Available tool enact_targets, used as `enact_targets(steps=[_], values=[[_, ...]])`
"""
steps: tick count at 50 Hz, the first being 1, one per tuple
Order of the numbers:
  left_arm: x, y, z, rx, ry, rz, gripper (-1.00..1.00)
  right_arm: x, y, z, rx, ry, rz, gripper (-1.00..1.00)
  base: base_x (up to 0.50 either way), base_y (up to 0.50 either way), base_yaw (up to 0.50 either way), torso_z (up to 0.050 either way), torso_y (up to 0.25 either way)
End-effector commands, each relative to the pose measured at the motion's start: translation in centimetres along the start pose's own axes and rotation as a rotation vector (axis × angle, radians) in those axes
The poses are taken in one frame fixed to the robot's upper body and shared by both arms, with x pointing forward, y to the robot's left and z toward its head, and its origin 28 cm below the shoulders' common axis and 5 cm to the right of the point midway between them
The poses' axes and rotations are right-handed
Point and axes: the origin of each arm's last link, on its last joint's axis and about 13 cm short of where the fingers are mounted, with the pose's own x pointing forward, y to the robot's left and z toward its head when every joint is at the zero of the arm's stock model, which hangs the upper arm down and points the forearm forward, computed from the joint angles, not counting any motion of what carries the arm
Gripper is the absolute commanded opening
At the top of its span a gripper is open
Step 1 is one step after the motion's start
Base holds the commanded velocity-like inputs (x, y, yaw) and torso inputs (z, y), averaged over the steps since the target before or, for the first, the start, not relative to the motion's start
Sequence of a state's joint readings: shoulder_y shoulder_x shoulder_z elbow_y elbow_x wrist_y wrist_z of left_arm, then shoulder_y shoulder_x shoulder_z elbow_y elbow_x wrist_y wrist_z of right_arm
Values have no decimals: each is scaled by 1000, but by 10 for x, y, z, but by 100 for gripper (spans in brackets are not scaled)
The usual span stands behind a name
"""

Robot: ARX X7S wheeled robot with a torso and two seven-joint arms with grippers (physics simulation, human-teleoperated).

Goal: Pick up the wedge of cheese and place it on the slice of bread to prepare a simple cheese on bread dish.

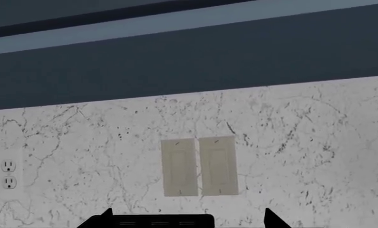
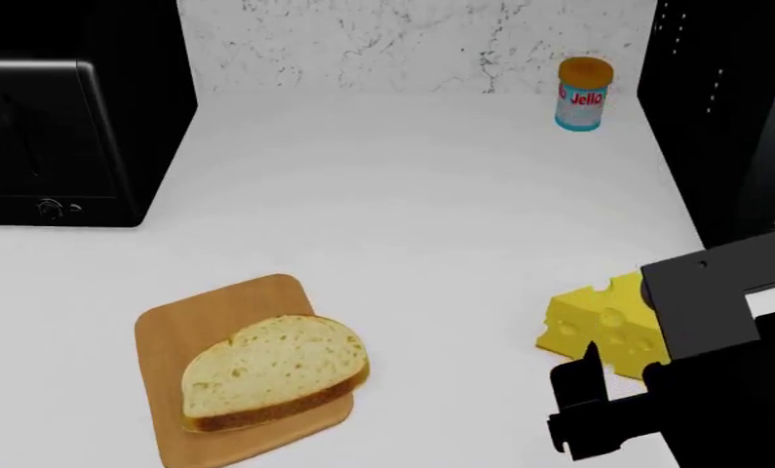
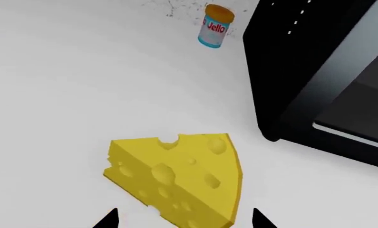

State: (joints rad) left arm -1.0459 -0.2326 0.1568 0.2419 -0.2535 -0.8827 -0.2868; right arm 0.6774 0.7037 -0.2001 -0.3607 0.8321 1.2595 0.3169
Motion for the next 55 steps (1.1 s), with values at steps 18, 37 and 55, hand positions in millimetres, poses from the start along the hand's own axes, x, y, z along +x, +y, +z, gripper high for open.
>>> enact_targets(steps=[18, 37, 55], values=[[0, 0, -1, 12, 3, 6, 100, 14, -18, -9, 69, 28, -17, 100, 0, 0, 0, 0, 0], [-1, 0, 0, 18, 1, 11, 100, 34, -15, -19, 74, 56, 19, 100, 0, 0, 0, 0, 0], [0, 0, -1, 19, 3, 14, 100, 41, -17, -26, 69, 83, 13, 100, 0, 0, 0, 0, 0]])
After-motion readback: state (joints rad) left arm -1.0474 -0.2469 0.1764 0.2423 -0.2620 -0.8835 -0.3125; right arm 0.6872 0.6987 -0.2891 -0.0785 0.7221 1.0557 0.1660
